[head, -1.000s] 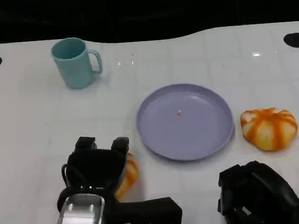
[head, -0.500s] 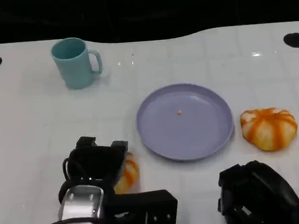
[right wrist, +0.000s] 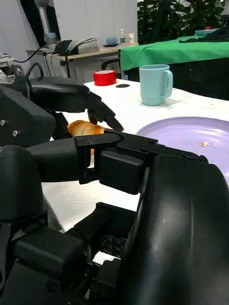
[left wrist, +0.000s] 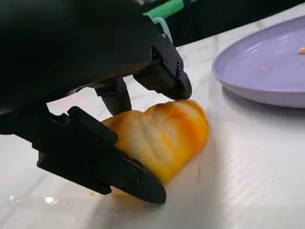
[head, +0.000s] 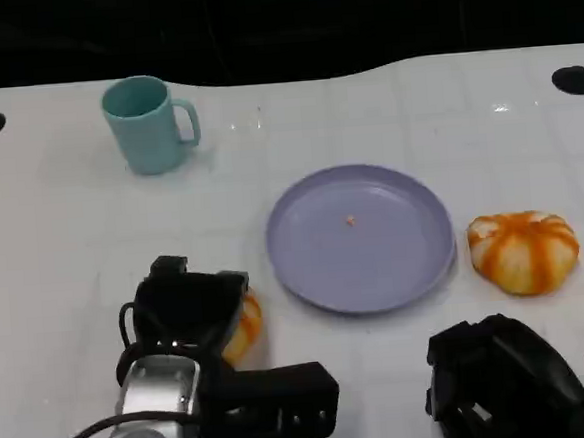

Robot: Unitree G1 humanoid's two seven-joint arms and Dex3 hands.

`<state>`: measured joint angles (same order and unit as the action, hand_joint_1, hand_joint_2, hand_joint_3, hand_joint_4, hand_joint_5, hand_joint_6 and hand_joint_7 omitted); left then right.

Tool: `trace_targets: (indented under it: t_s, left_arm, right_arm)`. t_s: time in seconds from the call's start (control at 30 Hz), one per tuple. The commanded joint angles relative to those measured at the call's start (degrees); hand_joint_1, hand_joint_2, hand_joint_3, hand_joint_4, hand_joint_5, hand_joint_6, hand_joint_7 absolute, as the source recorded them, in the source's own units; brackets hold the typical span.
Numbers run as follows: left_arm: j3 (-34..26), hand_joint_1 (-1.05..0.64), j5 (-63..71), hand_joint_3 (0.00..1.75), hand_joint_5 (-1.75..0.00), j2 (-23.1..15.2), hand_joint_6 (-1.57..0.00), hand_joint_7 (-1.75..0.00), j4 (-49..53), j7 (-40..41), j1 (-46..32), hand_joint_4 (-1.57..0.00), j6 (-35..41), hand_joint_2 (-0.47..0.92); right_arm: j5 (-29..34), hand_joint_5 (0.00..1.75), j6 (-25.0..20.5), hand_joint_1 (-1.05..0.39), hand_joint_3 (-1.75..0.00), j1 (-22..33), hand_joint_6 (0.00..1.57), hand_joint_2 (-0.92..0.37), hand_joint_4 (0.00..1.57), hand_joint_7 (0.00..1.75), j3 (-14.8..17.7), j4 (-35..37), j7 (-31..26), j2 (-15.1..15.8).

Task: Grasp the bread from the table and place it into the plate.

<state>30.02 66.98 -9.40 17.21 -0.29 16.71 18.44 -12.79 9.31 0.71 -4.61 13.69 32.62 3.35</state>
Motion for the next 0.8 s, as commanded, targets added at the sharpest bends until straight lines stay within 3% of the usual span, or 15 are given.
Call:
trace_targets:
  t_s: [0.03, 0.17, 0.3, 0.37, 0.43, 0.47, 0.5, 0.6, 0.7, 0.8]
  left_arm:
    - [0.61, -0.30, -2.97, 0.01, -1.58, -2.06, -0.85, -0.15, 5.99, 6.70, -1.59, -0.73, -3.41, 0.75]
    - [0.59, -0.24, -5.80, 0.03, -1.67, -2.76, -1.00, -0.20, 9.91, 13.70, -1.22, -0.77, -7.85, 0.78]
    - [1.13, -0.32, -7.56, 0.10, -1.74, -3.16, -1.14, -0.29, 13.49, 16.29, -0.24, -0.85, -9.62, 0.87]
    - [1.68, -0.35, -7.53, 0.12, -1.75, -3.16, -1.17, -0.33, 15.80, 19.01, 0.24, -0.88, -10.26, 0.89]
    - [2.10, -0.35, -7.61, 0.17, -1.75, -3.09, -1.10, -0.53, 17.59, 21.63, 0.59, -0.89, -10.80, 0.88]
    - [2.31, -0.35, -7.78, 0.29, -1.75, -3.07, -0.99, -0.81, 18.29, 22.76, 0.75, -0.89, -11.02, 0.85]
    - [2.44, -0.34, -7.97, 0.55, -1.75, -3.02, -0.86, -1.09, 18.93, 24.50, 0.85, -0.89, -11.33, 0.74]
    - [2.75, -0.32, -8.33, 0.96, -1.75, -2.83, -0.71, -1.52, 20.80, 30.10, 1.36, -0.88, -12.33, 0.57]
    - [2.97, -0.28, -8.57, 1.21, -1.75, -2.59, -0.69, -1.72, 23.38, 37.73, 2.13, -0.90, -14.32, 0.45]
    - [3.04, -0.24, -8.99, 1.35, -1.75, -2.25, -0.70, -1.74, 25.06, 42.37, 2.79, -0.91, -15.36, 0.40]
  right_arm:
    - [-0.66, 1.28, -0.30, -1.05, -1.36, 0.46, 1.57, -0.03, 1.55, 0.97, 0.52, -0.14, 0.41, 0.73]
    - [-0.44, 1.29, 0.05, -1.05, -1.36, 0.42, 1.57, -0.03, 1.55, 0.97, 0.54, -0.03, 0.40, 0.77]
    - [-0.16, 1.29, 0.92, -1.05, -1.36, 0.22, 1.57, -0.03, 1.55, 0.98, 0.53, 0.42, 0.50, 0.81]
    - [-0.38, 1.28, 0.64, -1.05, -1.36, 0.32, 1.57, -0.03, 1.55, 0.98, 0.57, 0.30, 0.54, 0.77]
    - [-0.53, 1.29, 0.17, -1.05, -1.36, 0.44, 1.57, -0.03, 1.55, 0.98, 0.62, 0.07, 0.45, 0.77]
    - [-0.51, 1.29, 0.01, -1.05, -1.36, 0.49, 1.57, -0.03, 1.55, 0.98, 0.62, -0.03, 0.37, 0.79]
    - [-0.55, 1.29, -0.22, -1.05, -1.36, 0.55, 1.57, -0.03, 1.55, 0.98, 0.60, -0.23, 0.36, 0.82]
    - [-0.97, 1.29, -0.34, -1.05, -1.36, 0.45, 1.57, -0.02, 1.55, 0.98, 0.71, -0.03, 0.77, 0.79]
    - [-0.70, 1.29, -0.19, -1.05, -1.36, 0.52, 1.57, -0.03, 1.56, 0.98, 0.70, -0.09, 0.58, 0.84]
    - [-0.69, 1.29, -0.30, -1.05, -1.36, 0.38, 1.57, -0.03, 1.55, 0.98, 0.71, -0.06, 0.58, 0.87]
